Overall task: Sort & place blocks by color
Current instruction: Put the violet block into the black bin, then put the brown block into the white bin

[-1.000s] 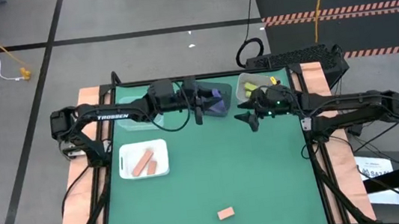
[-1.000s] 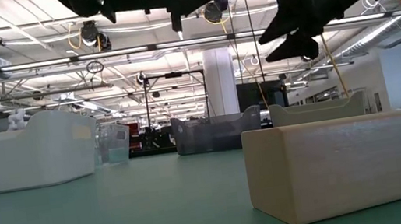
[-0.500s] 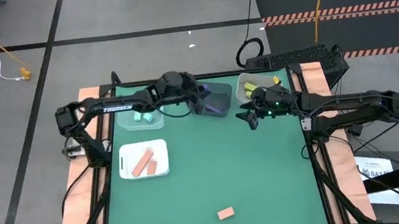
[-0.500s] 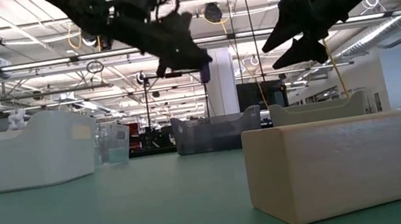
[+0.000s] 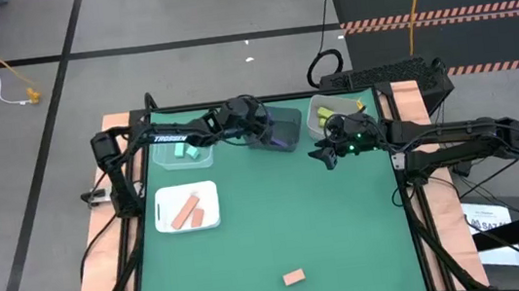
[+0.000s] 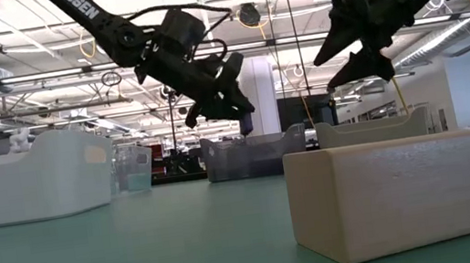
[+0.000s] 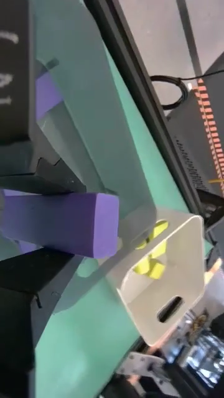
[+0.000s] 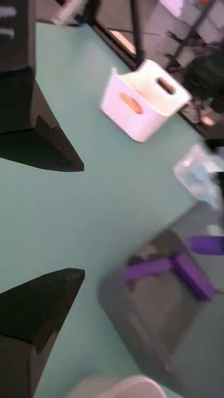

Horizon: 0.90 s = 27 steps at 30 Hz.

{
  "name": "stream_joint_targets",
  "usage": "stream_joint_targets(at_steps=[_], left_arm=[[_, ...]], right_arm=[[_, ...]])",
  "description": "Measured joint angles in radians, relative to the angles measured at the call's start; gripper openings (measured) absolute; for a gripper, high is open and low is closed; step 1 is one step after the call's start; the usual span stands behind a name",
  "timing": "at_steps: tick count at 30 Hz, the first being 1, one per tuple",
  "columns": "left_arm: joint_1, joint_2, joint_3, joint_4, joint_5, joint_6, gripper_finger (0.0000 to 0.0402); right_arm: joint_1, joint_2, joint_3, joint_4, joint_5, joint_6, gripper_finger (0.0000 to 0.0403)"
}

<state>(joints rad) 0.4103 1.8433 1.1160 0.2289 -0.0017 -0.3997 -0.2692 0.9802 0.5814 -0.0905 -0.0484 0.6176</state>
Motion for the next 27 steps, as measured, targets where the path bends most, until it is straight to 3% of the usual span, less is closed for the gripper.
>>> stream_joint_targets(at_steps=[13,21,27], left_arm=[[0.000,-0.024,0.000,0.005,0.020,-0.047,0.0221],[-0.002,-0.120,0.000,0.010,0.274,-0.156,0.0240],[-0.092,-0.208,0.000,0.009,0.398,-0.172,0.0229]], right_arm=[[0.098,0.000,0.000,-0.020,-0.009,-0.005,0.0256],[0.175,0.000,0.000,-0.019,-0.008,-0.020,0.0256],[0.247,0.006,0.000,0.017,-0.007,-0.081,0.0256]])
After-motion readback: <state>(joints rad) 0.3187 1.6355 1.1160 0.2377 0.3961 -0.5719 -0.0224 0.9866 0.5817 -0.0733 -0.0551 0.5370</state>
